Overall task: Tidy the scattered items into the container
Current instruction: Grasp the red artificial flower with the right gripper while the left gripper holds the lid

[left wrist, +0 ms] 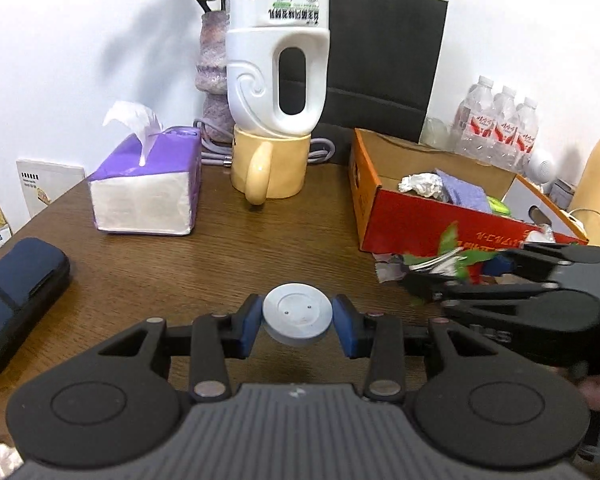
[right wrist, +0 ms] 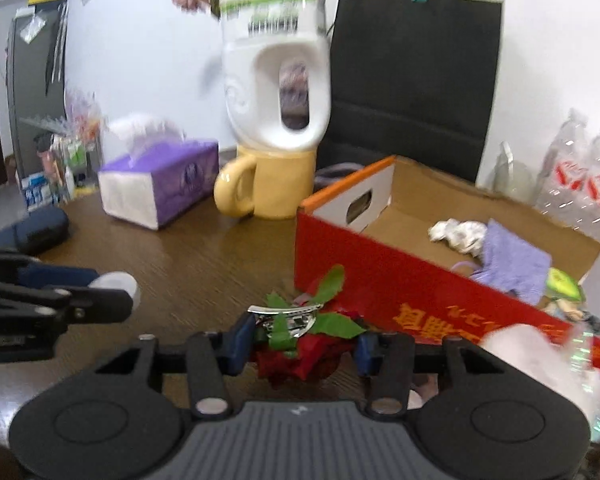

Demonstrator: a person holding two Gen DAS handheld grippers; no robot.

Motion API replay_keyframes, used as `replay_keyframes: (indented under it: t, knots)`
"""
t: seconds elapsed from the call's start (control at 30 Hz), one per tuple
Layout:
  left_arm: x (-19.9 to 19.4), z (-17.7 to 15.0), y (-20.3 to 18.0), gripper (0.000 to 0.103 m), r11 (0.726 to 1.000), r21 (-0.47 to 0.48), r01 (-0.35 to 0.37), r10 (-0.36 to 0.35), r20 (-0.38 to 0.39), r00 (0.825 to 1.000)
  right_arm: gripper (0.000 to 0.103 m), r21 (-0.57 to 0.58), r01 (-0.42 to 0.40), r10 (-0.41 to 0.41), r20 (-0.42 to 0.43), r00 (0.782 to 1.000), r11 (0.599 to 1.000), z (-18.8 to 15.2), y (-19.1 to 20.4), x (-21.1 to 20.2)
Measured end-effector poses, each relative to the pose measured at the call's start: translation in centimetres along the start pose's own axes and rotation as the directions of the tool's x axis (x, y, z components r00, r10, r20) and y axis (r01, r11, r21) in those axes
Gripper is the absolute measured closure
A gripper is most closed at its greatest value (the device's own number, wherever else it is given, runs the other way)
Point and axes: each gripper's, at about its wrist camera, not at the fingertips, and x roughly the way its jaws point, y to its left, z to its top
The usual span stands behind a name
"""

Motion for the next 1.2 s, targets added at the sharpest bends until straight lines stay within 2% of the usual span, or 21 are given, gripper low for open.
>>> replay_keyframes:
  t: [0.1,0.27,0.43,0.53,0.63,0.8,0.93,1.1,1.2]
  knots:
    - [-1.3,-0.4,-1.2,0.064,1.000,0.005,0.014,-0.014,0.023,1.000,0.055,0.027,-0.018,0.016,0.061,0.998,0.999,-0.8,-0.1,-4.1]
    - [-3.1,-1.7,-5.3,0.064,0.996,0.038,0.078,-0.080,0.053,0.995,0.055,0.106,0.044,-0.057,0.122,0.991,0.993,-2.9,-0.9,-11.1]
    - [-5.3,-3.2,-9.9,0.064,0.978,0.084,0.191,-0.195,0.046,0.980,0.055,0.126,0.156,-0.173,0.136,0.976,0.980,-5.4,-1.5,-16.5]
    - [-6.8,-4.6,-12.1,0.063,0.966,0.120,0.230,-0.236,0.034,0.971,0.055,0.177,0.165,-0.189,0.128,0.973,0.970,-7.4,-2.2,-19.1]
    - [-8.2,-6.1,-13.4,0.063,0.961,0.140,0.239,-0.246,0.029,0.969,0.055,0.211,0.173,-0.201,0.119,0.972,0.962,-9.3,-2.4,-21.0]
    - [-9.6,-7.5,-13.9,0.064,0.958,0.165,0.236,-0.242,0.020,0.970,0.055,0.260,0.167,-0.205,0.126,0.971,0.951,-11.6,-2.4,-22.8]
    - [-9.7,-7.2,-13.7,0.064,0.962,0.160,0.223,-0.231,0.029,0.973,0.055,0.275,0.166,-0.209,0.134,0.969,0.947,-11.8,-2.7,-22.8]
    - [-8.5,-4.4,-13.5,0.064,0.960,0.160,0.228,-0.240,0.060,0.969,0.055,0.270,0.173,-0.224,0.167,0.960,0.947,-9.5,-4.1,-21.8]
    - [-6.5,-1.0,-13.3,0.064,0.955,0.133,0.266,-0.275,0.061,0.959,0.054,0.270,0.162,-0.216,0.184,0.959,0.949,-7.1,-6.1,-20.4]
